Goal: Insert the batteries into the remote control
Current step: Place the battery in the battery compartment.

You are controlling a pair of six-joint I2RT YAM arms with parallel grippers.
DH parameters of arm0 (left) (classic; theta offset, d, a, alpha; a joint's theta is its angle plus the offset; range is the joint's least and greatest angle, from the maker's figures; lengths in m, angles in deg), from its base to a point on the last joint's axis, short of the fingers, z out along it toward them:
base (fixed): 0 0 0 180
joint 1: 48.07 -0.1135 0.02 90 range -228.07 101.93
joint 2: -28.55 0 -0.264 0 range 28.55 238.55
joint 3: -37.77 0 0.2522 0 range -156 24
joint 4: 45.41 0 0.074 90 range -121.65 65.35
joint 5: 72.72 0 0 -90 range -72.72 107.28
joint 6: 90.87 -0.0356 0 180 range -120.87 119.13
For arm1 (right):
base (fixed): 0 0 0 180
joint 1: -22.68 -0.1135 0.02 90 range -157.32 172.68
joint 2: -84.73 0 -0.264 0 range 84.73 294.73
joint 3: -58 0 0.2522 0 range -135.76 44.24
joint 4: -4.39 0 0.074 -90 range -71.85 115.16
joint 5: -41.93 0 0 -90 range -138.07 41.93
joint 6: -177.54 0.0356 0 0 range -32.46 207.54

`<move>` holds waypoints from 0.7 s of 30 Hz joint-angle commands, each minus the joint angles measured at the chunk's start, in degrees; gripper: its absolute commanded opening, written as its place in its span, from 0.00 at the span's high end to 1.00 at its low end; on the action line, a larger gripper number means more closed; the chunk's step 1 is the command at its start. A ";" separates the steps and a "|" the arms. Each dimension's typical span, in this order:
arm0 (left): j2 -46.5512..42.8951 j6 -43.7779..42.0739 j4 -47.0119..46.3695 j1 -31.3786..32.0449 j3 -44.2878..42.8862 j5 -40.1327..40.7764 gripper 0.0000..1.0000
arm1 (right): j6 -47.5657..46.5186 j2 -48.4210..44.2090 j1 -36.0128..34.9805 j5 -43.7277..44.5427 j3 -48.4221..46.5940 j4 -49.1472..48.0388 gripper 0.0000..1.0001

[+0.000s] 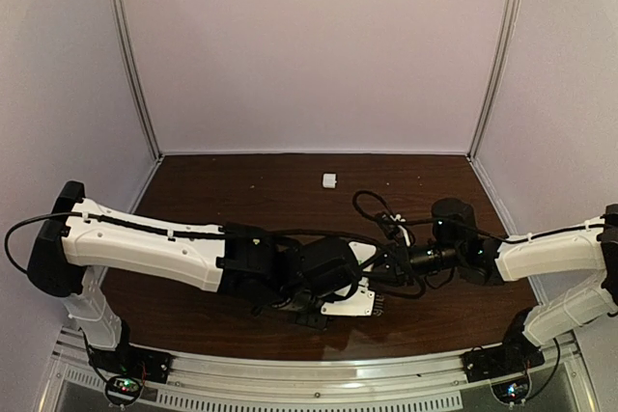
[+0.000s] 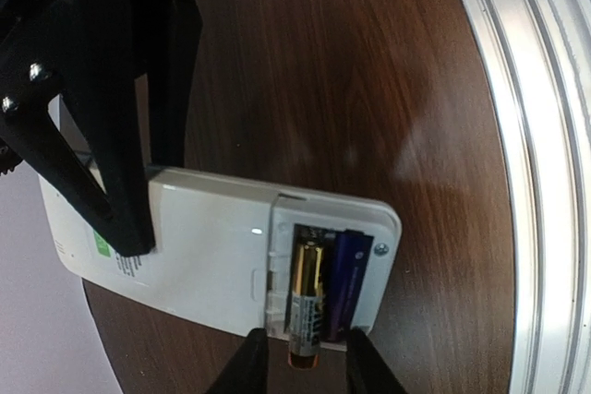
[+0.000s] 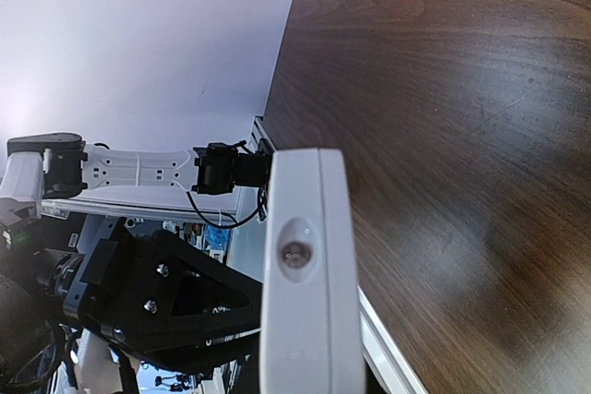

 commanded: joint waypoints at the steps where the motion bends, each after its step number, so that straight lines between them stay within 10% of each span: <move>1: -0.95 1.13 -0.33 0.34 -0.37 1.91 0.67 | 0.74 -0.99 -0.34 -0.55 0.35 -3.92 1.00; 11: -10.82 3.45 -8.51 -0.14 5.80 -3.26 0.32 | -0.83 -1.93 0.73 -0.39 -0.21 -2.83 1.00; 21: -28.33 22.81 -24.51 -14.63 20.44 -29.28 0.17 | -4.35 -6.55 2.66 -1.25 -3.32 -0.92 1.00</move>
